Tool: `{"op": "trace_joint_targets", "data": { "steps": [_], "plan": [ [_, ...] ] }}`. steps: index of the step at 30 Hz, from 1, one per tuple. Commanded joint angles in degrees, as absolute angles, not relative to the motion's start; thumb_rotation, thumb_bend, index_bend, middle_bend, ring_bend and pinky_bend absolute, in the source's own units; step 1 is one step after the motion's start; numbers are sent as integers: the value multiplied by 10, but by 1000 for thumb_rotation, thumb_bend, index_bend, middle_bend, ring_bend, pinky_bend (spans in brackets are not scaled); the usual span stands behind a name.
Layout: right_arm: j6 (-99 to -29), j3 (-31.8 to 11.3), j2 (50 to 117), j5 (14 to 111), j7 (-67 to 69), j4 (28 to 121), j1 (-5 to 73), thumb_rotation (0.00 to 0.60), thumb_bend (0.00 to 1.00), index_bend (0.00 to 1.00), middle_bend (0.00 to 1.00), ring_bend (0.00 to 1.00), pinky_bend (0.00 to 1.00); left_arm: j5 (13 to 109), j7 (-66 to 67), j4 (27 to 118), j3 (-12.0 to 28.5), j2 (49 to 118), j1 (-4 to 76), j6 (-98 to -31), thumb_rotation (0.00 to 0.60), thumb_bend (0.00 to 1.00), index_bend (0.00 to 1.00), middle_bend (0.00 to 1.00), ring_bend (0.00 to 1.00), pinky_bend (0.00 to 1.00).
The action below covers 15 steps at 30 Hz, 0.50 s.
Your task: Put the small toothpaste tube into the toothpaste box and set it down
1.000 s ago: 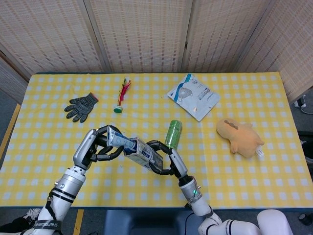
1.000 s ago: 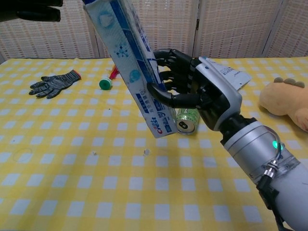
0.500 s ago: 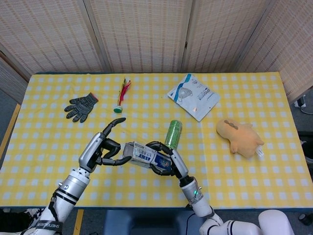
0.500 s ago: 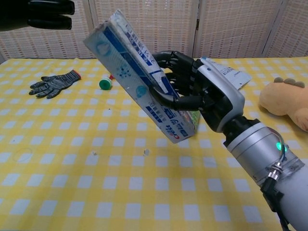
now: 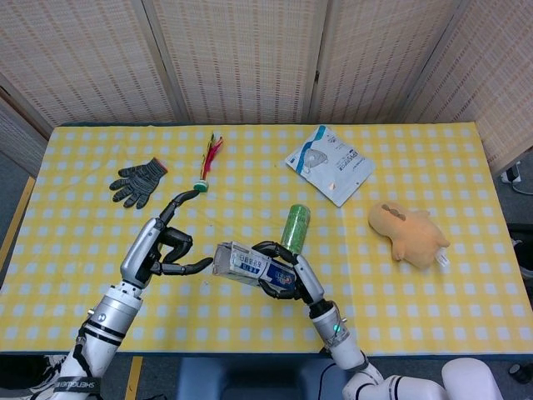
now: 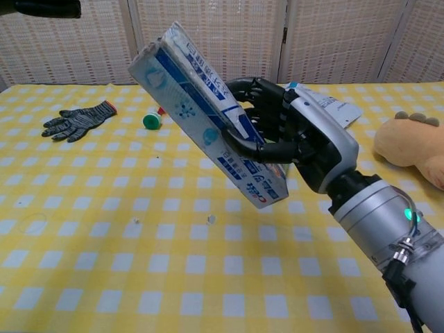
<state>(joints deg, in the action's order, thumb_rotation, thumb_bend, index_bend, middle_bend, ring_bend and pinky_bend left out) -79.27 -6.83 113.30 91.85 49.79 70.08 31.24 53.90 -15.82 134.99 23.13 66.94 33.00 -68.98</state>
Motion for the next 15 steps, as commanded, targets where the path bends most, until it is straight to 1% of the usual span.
{"op": "trace_joint_targets", "data": {
  "steps": [1, 2, 3, 4, 5, 6, 7, 8, 9, 12, 15],
  "plan": [
    [-794, -64, 1123, 923, 478, 694, 310, 600, 390, 349, 308, 352, 375, 600, -75, 1336, 211, 661, 310, -756, 600, 199, 252, 997, 992, 1000],
    [-793, -61, 1118, 924, 467, 692, 309, 600, 390, 349, 308, 352, 375, 628, -52, 1320, 200, 660, 303, -770, 600, 200, 306, 971, 966, 1000],
    [-793, -59, 1113, 925, 458, 692, 308, 600, 390, 349, 308, 353, 375, 650, -39, 1306, 191, 656, 298, -775, 600, 200, 374, 910, 916, 993],
    [-792, -56, 1106, 928, 446, 690, 307, 600, 390, 349, 308, 353, 375, 684, -28, 1285, 175, 647, 290, -775, 600, 200, 404, 859, 878, 979],
    [-793, -54, 1102, 929, 435, 688, 306, 600, 390, 349, 308, 353, 375, 705, -25, 1270, 163, 637, 283, -773, 600, 200, 431, 777, 816, 943],
    [-793, -51, 1098, 931, 422, 686, 305, 600, 390, 349, 308, 353, 375, 723, -24, 1256, 152, 628, 276, -772, 600, 199, 440, 701, 744, 884],
    [-790, -47, 1092, 933, 406, 682, 304, 600, 389, 349, 308, 352, 375, 748, -29, 1236, 138, 616, 266, -771, 600, 198, 439, 645, 675, 821],
    [-788, -44, 1088, 933, 396, 679, 303, 600, 390, 348, 308, 352, 375, 763, -33, 1222, 128, 609, 259, -770, 600, 197, 437, 586, 591, 732],
    [-786, -41, 1085, 933, 387, 676, 302, 600, 390, 348, 308, 353, 375, 778, -34, 1206, 118, 602, 253, -771, 600, 196, 430, 525, 500, 614],
    [-776, -35, 1075, 929, 361, 666, 299, 600, 390, 353, 308, 354, 375, 820, -36, 1151, 90, 590, 232, -781, 600, 196, 405, 418, 338, 379],
    [-770, -29, 1065, 929, 333, 659, 297, 600, 389, 356, 309, 354, 375, 844, -37, 1105, 69, 587, 212, -793, 600, 195, 379, 360, 248, 258]
  ]
}}
